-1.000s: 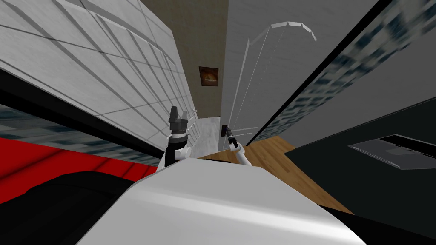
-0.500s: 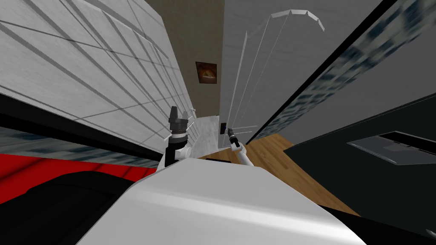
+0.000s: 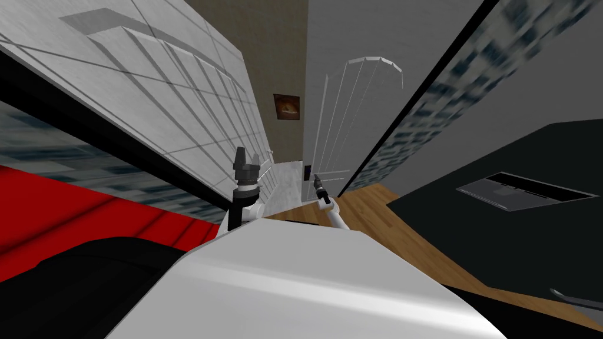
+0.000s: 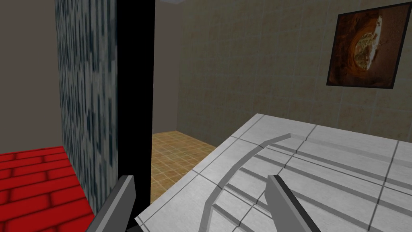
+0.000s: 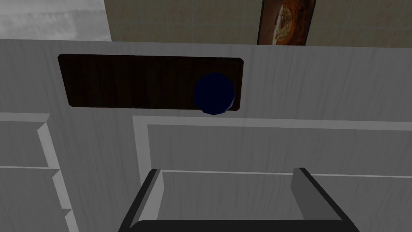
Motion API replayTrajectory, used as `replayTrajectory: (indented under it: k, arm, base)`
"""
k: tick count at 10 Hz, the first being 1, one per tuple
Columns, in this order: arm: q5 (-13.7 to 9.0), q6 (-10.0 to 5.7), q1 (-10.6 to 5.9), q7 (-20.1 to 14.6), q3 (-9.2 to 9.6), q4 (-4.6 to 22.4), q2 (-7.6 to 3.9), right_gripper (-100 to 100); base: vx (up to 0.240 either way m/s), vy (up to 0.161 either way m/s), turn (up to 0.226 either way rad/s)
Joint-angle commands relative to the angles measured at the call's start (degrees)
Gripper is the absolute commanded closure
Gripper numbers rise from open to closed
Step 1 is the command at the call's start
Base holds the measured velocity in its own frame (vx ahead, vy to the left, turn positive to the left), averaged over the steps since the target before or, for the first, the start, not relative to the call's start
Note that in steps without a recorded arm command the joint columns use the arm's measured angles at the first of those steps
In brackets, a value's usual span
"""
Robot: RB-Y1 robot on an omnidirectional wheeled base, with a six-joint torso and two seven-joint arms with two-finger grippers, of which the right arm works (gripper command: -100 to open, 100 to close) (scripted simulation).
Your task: Push the door open
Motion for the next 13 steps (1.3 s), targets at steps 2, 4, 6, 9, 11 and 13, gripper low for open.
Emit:
replayTrajectory:
  k: [2, 4, 6, 9, 11, 13]
  arm:
    - [-0.04, 0.12, 0.07, -0.12, 0.14, -0.14, 0.68, -100]
    - [-0.07, -0.06, -0.07, 0.03, -0.15, 0.15, -0.19, -100]
    - [-0.1, -0.27, -0.22, 0.18, -0.45, 0.44, -0.52, -100]
    - [-0.15, -0.6, -0.45, 0.41, -0.92, 0.89, -0.09, -100]
    - [-0.18, -0.79, -0.59, 0.55, -1.19, 1.15, 0.77, -100]
    - [-0.18, -0.89, -0.59, 0.51, -1.12, 1.3, 0.48, 100]
  base:
    - [-0.151, -0.018, -0.002]
    - [0.116, 0.051, 0.021]
    - [0.189, 0.082, 0.017]
    - [0.199, 0.057, 0.022]
    - [0.172, 0.07, 0.015]
    - [0.034, 0.017, -0.001]
